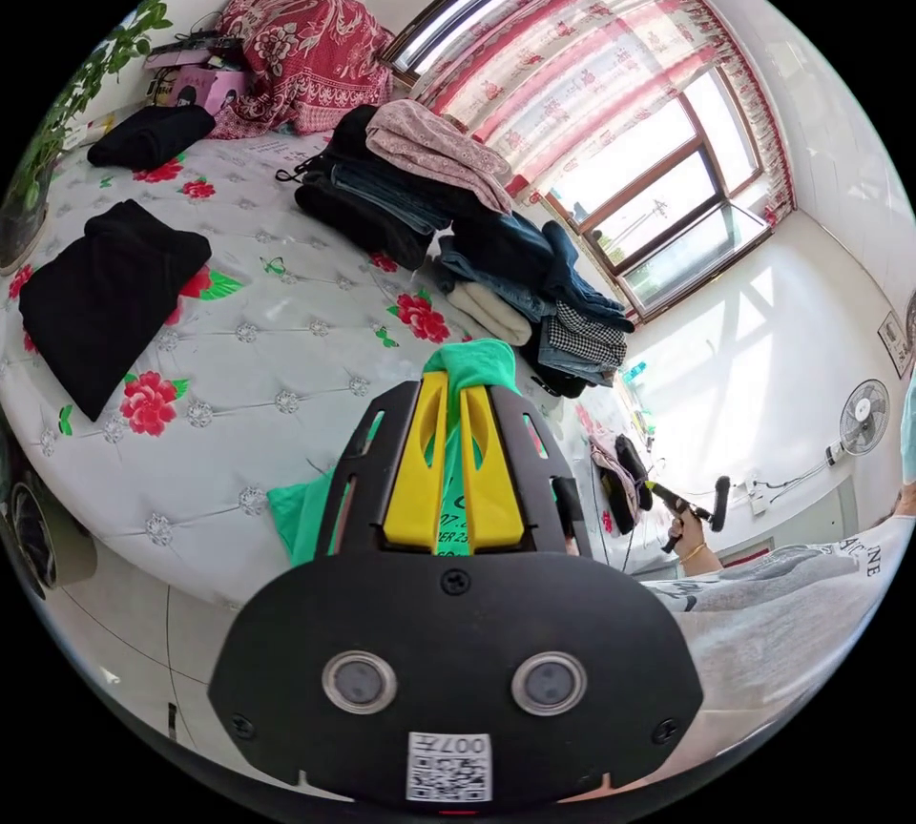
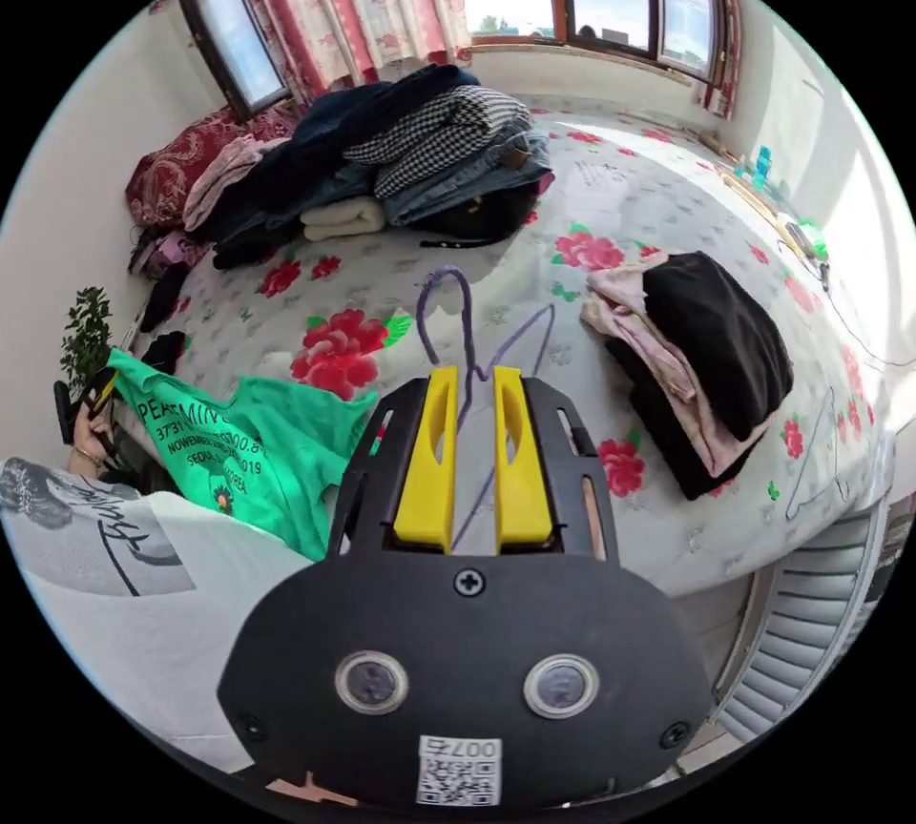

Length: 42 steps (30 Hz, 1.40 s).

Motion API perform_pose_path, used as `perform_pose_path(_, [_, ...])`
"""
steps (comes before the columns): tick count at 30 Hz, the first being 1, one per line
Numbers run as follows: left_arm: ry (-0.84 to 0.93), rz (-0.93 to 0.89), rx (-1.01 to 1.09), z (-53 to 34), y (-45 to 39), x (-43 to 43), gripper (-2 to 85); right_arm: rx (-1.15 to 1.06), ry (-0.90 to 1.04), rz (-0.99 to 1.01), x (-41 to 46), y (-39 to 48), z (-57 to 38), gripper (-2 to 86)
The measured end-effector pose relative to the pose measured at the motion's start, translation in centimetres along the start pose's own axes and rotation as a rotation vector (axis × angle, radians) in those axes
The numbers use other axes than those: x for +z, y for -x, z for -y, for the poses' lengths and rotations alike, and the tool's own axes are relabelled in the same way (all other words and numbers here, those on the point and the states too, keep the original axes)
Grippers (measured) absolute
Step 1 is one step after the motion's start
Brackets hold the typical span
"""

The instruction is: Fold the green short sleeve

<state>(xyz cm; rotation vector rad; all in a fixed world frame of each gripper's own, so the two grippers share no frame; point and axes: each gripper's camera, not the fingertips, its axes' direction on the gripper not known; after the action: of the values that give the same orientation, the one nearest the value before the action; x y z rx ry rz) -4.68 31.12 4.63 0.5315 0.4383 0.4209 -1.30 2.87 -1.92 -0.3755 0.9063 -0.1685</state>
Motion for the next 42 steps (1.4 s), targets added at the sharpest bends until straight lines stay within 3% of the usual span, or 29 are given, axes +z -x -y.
perform_pose_path(7, [0.044,-0.005,-0.005,2.8,1.7,0.3,-0.9,-0.215,0.306,0.201,13.2,10.3,3.5,6.4])
perform_pose_path(10, [0.051,-0.005,-0.011,3.6,2.8,0.1,-0.9,-0.294,0.485,0.118,17.9,12.6,2.8,4.9])
perform_pose_path(12, [0.057,-0.003,-0.027,4.3,3.9,0.1,-0.9,-0.381,0.444,-0.097,18.3,13.5,1.9,2.3])
perform_pose_path(14, [0.073,-0.003,-0.039,5.2,4.7,0.3,-0.8,-0.388,0.522,-0.090,18.4,13.2,2.5,1.0])
perform_pose_path(19, [0.154,0.056,0.067,10.9,4.1,1.5,-0.6,-0.202,0.174,-0.054,9.3,9.7,9.1,0.0])
perform_pose_path(24, [-0.051,0.013,0.217,20.5,1.3,2.3,0.8,-0.187,-0.142,-0.185,1.7,9.1,15.9,-0.2])
perform_pose_path(26, [-0.044,0.084,0.270,23.1,0.8,4.2,3.6,-0.124,-0.158,-0.202,1.8,8.3,17.6,-0.2])
perform_pose_path(29, [0.083,0.211,0.179,24.7,3.0,7.5,7.2,0.016,-0.032,-0.131,4.2,6.4,18.1,0.0])
perform_pose_path(35, [0.241,0.234,0.075,13.8,8.7,6.6,8.8,-0.035,0.160,0.012,8.7,6.8,5.6,1.7])
perform_pose_path(42, [0.517,0.329,-0.074,-1.5,12.1,2.7,8.0,0.033,0.480,0.001,10.7,7.4,-10.4,5.5])
